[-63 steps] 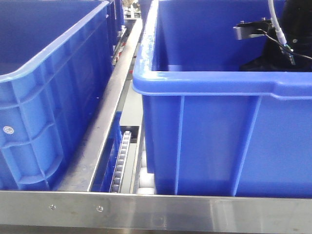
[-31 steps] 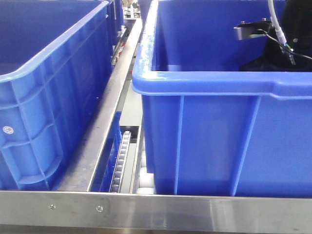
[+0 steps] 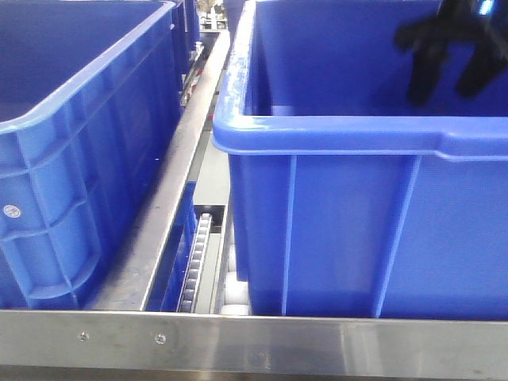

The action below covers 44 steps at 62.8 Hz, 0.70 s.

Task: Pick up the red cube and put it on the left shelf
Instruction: 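Lower the right gripper into the blue bin and open it, then raise the empty right gripper out of the blue bin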

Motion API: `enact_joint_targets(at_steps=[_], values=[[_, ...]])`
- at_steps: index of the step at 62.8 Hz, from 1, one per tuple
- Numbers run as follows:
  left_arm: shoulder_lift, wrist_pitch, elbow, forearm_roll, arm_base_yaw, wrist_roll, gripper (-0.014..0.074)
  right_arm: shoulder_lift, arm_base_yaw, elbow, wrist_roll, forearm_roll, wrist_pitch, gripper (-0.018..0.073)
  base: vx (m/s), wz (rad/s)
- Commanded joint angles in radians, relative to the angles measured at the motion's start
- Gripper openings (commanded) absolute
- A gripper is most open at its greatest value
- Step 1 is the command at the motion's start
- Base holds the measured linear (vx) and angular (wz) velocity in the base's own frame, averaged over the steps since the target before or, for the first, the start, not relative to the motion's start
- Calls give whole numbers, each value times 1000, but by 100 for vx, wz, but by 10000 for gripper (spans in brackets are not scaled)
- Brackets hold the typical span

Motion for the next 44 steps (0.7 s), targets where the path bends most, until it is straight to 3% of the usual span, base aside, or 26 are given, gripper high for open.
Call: enact_joint_targets(at_steps=[1, 12, 28, 44], values=[[-14, -89, 24, -5, 1, -7, 102, -126, -4, 35, 3, 10, -120, 405, 0, 0], [-14, -89, 24, -5, 1, -7, 102, -283, -4, 244, 3, 10, -231, 234, 0, 0], [-14, -89, 24, -5, 1, -7, 102, -572, -4, 565, 3, 10, -399, 54, 0, 0], [-14, -89, 24, -5, 1, -7, 102, -933, -3, 772, 3, 10, -463, 50, 0, 0]])
